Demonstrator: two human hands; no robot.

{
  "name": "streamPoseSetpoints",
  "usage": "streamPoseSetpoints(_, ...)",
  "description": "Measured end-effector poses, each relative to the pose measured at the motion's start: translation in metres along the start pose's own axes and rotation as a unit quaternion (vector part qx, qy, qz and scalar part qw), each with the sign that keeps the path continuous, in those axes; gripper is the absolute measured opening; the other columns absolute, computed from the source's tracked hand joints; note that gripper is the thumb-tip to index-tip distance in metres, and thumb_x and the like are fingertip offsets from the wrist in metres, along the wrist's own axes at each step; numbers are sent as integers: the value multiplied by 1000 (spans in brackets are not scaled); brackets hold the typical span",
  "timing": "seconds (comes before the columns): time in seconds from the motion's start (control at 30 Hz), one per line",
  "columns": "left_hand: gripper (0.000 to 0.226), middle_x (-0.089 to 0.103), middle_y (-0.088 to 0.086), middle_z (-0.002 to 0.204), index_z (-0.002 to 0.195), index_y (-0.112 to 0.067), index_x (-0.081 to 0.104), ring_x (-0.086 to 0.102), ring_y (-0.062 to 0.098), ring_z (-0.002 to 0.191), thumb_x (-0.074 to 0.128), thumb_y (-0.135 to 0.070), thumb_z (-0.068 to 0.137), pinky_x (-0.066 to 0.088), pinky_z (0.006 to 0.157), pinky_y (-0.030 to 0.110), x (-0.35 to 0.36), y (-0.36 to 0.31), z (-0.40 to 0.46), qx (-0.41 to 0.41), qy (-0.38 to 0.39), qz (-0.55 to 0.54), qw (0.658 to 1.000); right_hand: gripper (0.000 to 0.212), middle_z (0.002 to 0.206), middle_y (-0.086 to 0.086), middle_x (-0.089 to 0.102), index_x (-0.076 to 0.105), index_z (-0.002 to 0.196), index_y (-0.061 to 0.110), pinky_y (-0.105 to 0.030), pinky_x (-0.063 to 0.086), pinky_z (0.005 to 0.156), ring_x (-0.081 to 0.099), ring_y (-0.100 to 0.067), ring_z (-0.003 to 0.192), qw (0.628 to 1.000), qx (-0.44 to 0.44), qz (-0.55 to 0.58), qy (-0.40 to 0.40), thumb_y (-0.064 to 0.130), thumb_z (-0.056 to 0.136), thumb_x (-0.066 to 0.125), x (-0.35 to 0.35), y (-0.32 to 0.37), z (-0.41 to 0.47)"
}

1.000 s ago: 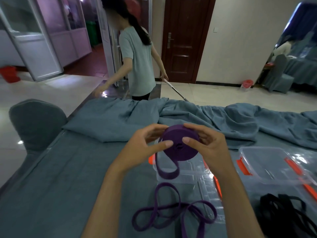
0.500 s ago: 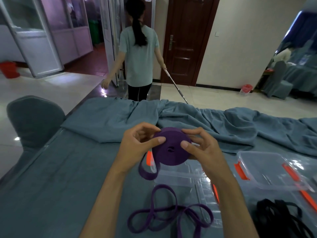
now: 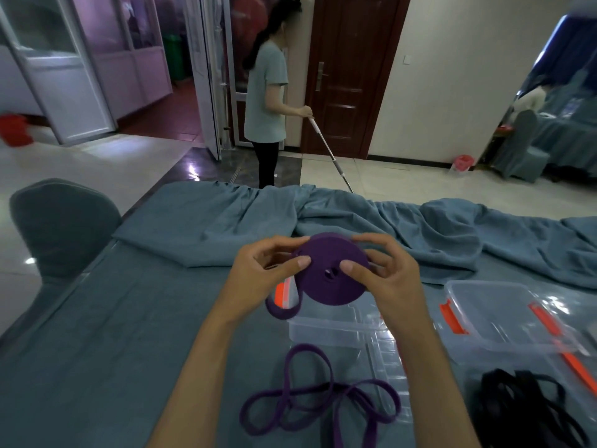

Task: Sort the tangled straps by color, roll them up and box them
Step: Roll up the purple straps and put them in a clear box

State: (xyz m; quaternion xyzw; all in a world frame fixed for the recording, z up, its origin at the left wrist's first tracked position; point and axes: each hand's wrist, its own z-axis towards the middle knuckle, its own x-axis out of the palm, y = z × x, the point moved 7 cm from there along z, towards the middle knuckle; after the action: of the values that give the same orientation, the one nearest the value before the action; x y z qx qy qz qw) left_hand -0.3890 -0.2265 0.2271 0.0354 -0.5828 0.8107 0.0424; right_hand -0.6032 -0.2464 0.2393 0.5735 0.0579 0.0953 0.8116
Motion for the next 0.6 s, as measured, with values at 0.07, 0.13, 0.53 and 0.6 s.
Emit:
streamPoseSetpoints(0.07,34,81,3,113,118,-28,81,76,25,104,83,-21,85,61,92,30,0,0,0,-7,11,5,1000,38,114,-9,79,70,114,24,-40,66,78,78,-30,104,1000,4,16,-8,25,82,91,-2,-3,-1)
streamPoseSetpoints(0.13,28,81,3,108,112,-27,82,76,24,101,84,-23,85,61,89,30,-2,-3,0,13,-23,16,1000,41,113,-12,79,64,107,23,-40,66,74,78,-34,102,999,43,29,9,32,79,93,0,-8,-1)
streamPoseSetpoints(0.53,16,77,-2,101,104,-28,74,74,15,95,83,-25,91,59,83,25,-2,1,3,2,-30,41,999,47,107,-16,80,63,110,27,-43,66,66,79,-38,93,994,86,41,44,36,77,94,5,-21,-2)
streamPoseSetpoints(0.6,12,78,-2,98,97,-23,73,74,13,90,84,-22,90,57,77,21,0,4,4,1,-43,35,998,52,108,-15,80,68,124,29,-43,66,68,79,-38,94,996,74,47,33,35,78,93,4,-21,-2)
